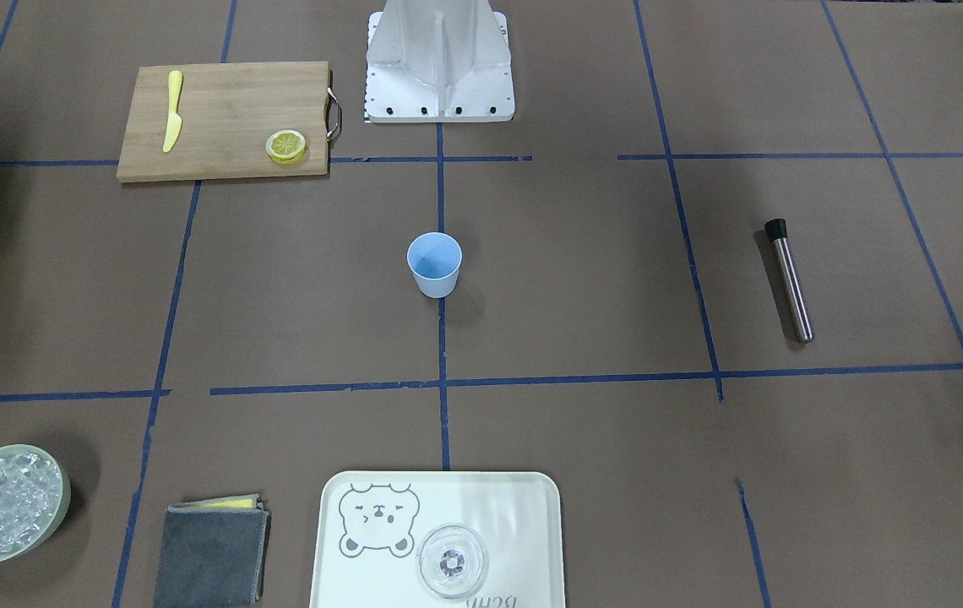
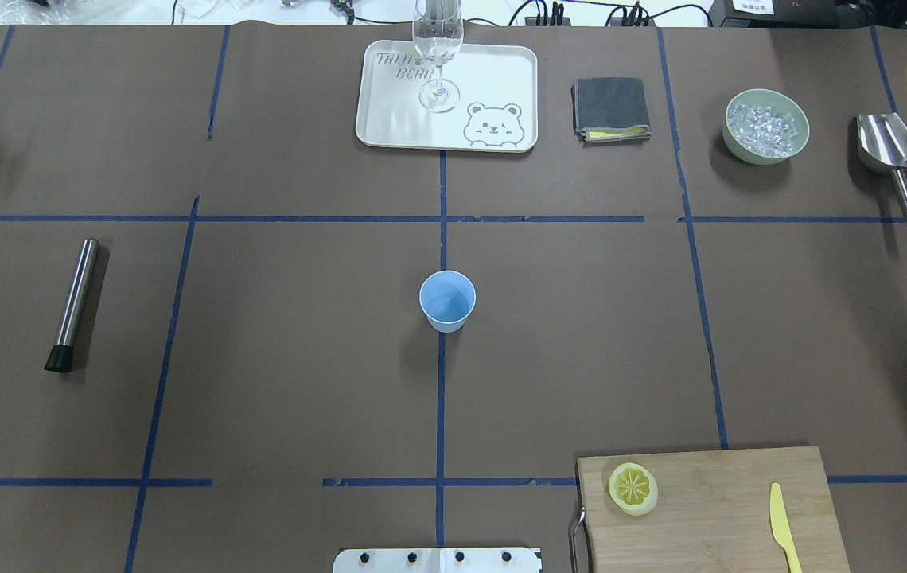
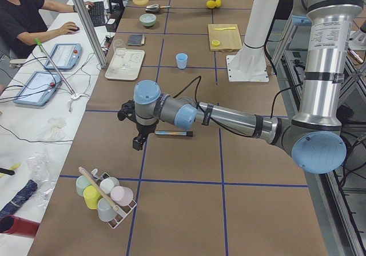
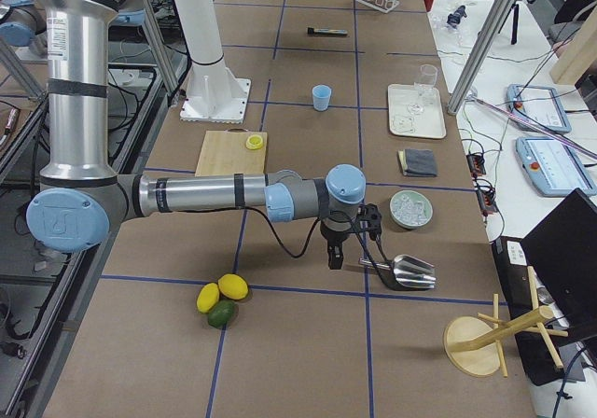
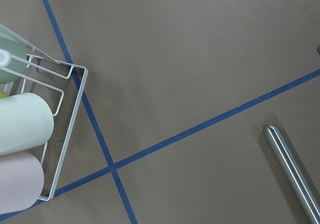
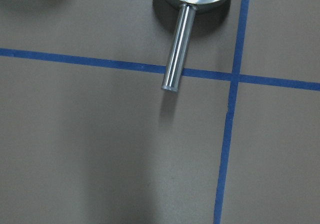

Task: Squeeze lemon into cup
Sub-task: 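Move the right gripper down toward the lemon slice on the cutting board, then grasp the lemon slice with the right gripper and lift it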

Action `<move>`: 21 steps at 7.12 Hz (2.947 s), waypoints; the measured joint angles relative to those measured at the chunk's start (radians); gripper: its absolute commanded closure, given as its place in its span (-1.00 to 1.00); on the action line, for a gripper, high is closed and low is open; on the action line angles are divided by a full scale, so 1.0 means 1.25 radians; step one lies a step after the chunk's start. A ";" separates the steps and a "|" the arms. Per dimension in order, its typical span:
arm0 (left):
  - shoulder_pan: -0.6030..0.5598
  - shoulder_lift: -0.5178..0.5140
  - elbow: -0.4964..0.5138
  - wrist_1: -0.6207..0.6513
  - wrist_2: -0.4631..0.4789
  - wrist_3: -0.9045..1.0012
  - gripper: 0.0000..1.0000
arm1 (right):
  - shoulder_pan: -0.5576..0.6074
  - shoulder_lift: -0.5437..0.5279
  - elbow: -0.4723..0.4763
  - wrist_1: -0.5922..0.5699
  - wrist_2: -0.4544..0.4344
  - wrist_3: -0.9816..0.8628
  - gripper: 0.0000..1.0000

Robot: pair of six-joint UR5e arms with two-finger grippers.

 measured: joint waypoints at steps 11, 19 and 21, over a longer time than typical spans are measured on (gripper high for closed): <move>-0.010 0.048 -0.009 0.037 -0.005 0.018 -1.00 | -0.437 -0.013 0.252 0.279 -0.164 0.706 -1.00; -0.010 0.052 -0.002 0.035 -0.005 0.019 -1.00 | -1.000 -0.011 0.360 0.230 -0.590 1.216 -1.00; -0.010 0.061 -0.002 0.033 -0.005 0.019 -1.00 | -1.024 -0.006 0.358 0.219 -0.608 1.223 -1.00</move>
